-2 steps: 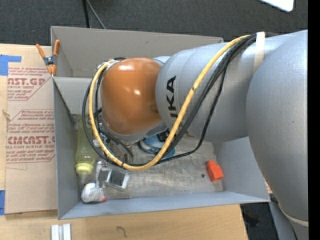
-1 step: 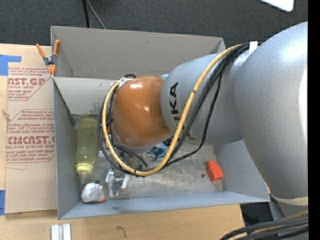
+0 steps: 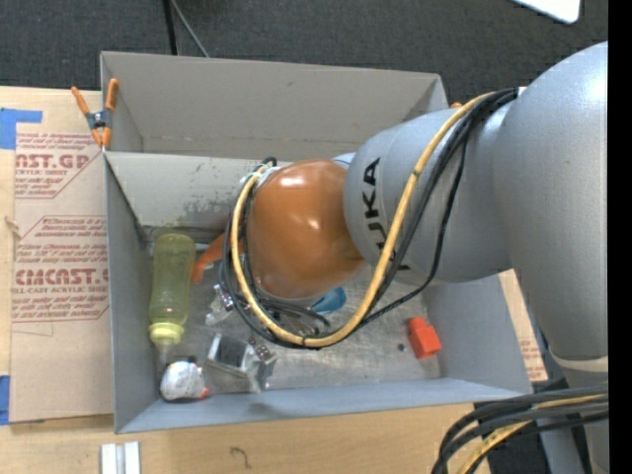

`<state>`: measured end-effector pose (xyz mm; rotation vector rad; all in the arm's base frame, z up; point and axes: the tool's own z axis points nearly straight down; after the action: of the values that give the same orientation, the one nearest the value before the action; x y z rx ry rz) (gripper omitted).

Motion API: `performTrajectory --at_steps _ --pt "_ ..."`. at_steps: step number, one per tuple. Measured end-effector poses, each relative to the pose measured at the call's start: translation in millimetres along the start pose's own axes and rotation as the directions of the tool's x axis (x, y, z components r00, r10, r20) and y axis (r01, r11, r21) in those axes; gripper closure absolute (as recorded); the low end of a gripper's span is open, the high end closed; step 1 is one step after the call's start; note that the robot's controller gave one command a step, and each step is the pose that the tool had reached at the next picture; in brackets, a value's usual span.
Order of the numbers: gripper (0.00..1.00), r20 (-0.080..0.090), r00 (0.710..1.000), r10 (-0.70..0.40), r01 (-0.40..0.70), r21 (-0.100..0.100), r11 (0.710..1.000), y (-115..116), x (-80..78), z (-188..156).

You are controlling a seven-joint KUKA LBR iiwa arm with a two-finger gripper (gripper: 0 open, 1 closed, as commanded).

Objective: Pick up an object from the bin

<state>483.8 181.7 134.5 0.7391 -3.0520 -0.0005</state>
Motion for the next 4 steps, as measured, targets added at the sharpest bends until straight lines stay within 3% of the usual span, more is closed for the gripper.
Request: performTrajectory --at_steps 1,2,3,4 --pt "0.0 0.0 1.0 -0.001 0.001 -0.001 1.0 -20 12.6 31" --pt "0.0 0.006 0.958 -0.286 0.286 0.002 0.958 -24 6.7 52" --pt "1.0 0.005 0.988 -0.154 0.154 0.001 0.988 -14 -13.4 55" --pt "1.0 0.006 0.988 -0.155 0.155 0.001 0.988 -14 -13.5 55"
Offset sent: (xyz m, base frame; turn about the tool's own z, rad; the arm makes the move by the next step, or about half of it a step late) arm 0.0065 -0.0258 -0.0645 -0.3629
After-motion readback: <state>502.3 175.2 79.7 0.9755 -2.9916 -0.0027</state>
